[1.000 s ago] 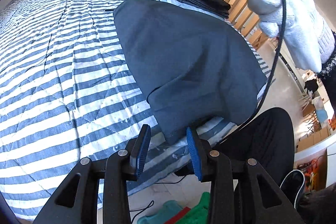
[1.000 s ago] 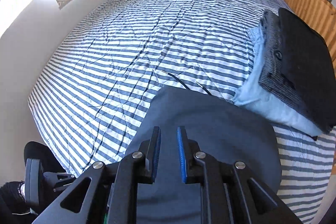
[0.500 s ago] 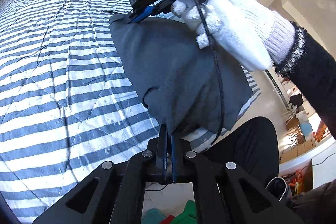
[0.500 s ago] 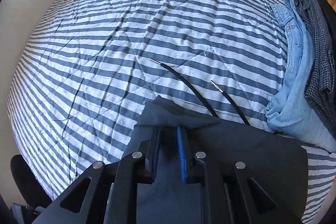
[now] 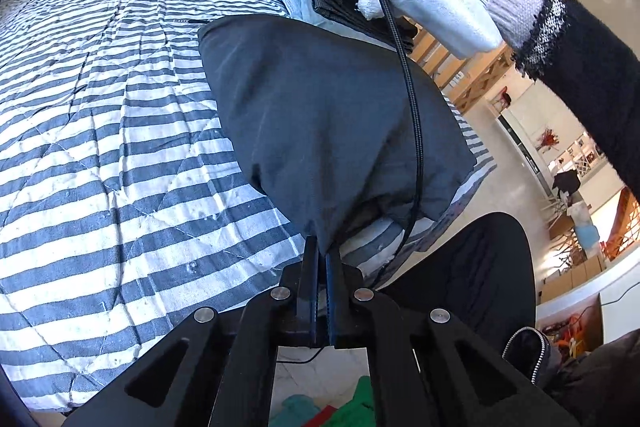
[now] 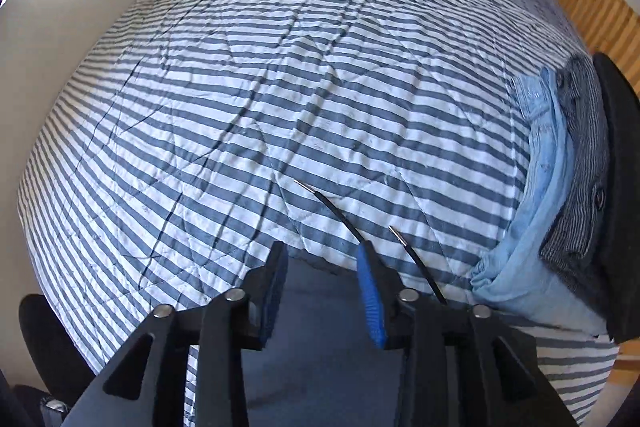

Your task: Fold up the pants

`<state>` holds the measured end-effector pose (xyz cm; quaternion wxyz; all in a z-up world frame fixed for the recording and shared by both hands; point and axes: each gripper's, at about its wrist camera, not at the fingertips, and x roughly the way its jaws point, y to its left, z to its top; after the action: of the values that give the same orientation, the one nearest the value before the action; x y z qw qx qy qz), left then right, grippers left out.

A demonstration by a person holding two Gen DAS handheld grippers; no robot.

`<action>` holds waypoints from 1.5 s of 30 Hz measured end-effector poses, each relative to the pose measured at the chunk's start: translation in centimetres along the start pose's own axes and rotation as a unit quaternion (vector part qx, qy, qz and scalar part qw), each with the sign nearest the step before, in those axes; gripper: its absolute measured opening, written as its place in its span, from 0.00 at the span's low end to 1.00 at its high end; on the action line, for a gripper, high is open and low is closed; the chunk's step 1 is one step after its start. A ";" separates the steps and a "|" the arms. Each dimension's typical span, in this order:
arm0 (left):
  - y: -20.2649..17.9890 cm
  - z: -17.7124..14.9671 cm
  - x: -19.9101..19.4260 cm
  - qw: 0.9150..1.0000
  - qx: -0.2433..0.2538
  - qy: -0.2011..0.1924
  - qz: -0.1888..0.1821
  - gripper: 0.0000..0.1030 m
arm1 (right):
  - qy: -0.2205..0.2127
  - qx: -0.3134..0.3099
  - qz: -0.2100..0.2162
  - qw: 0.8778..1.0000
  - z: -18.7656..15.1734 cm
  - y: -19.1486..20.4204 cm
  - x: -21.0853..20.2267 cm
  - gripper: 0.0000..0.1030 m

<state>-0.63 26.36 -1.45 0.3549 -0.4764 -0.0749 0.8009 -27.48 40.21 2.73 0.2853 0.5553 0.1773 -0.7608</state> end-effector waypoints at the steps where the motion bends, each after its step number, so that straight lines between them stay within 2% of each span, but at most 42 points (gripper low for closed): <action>1: 0.2 0.0 0.1 1.000 -0.003 0.002 -0.003 0.02 | 0.011 -0.023 -0.001 1.000 0.4 0.9 0.5 0.36; 4: 0.5 -0.3 0.0 1.000 -0.008 0.003 -0.008 0.02 | 0.047 -0.068 -0.010 0.997 1.3 3.6 3.4 0.36; 8: 0.6 -0.4 0.1 1.000 -0.006 0.003 -0.008 0.02 | 0.079 -0.116 -0.023 0.990 0.8 5.6 6.3 0.35; 10: 0.7 -0.4 0.0 1.000 -0.009 0.002 -0.010 0.02 | 0.096 -0.142 -0.049 0.984 0.3 6.4 7.1 0.28; 12: 0.7 -0.5 -0.1 1.000 -0.010 0.001 -0.010 0.02 | 0.103 -0.157 -0.082 0.979 -0.1 6.5 7.3 0.06; 13: 0.7 -0.5 -0.1 1.000 -0.010 0.001 -0.009 0.02 | 0.100 -0.156 -0.085 0.979 -0.2 6.4 7.0 0.05; 16: 0.5 -0.6 -0.5 1.000 -0.007 -0.007 -0.004 0.02 | 0.070 -0.133 -0.074 0.986 -0.1 5.5 4.9 0.03; 20: 0.1 -0.7 -1.3 1.000 -0.009 -0.019 -0.005 0.02 | 0.032 -0.065 -0.059 0.996 0.4 3.0 2.8 0.03; 24: 0.3 -1.1 -1.3 1.000 -0.012 -0.016 0.004 0.02 | 0.030 -0.021 -0.057 0.998 0.3 1.5 5.1 0.03; 27: 0.8 -1.2 -1.7 1.000 -0.012 -0.009 0.008 0.03 | 0.040 -0.022 -0.063 0.997 0.0 2.1 7.7 0.03; 29: 0.9 -1.5 -1.7 1.000 -0.016 0.012 -0.002 0.04 | 0.037 -0.029 -0.052 0.998 0.0 2.1 7.6 0.04; 33: 0.8 -2.0 -3.2 1.000 0.000 0.025 0.011 0.04 | -0.007 0.013 -0.033 0.999 0.1 0.0 3.2 0.11; 37: 1.6 0.2 -5.9 1.000 -0.001 -0.005 0.022 0.04 | -0.069 0.022 -0.017 0.997 -3.7 -1.5 -3.8 0.11; 39: 1.8 2.3 -6.6 0.999 0.002 -0.019 0.034 0.04 | -0.083 0.027 0.017 0.996 -7.9 -1.6 -6.5 0.11; 42: 1.3 4.8 -5.7 0.999 0.027 -0.013 0.026 0.04 | -0.077 0.030 0.060 0.995 -14.7 -0.3 -8.3 0.11; 45: 0.5 7.1 -2.7 0.999 0.035 0.013 0.011 0.04 | -0.056 0.027 0.068 0.996 -19.9 1.5 -7.2 0.11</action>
<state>-5.90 25.78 4.02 0.3637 -0.4747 -0.0369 0.8006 -10.17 52.35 3.21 0.3308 0.5305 0.1020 -0.7738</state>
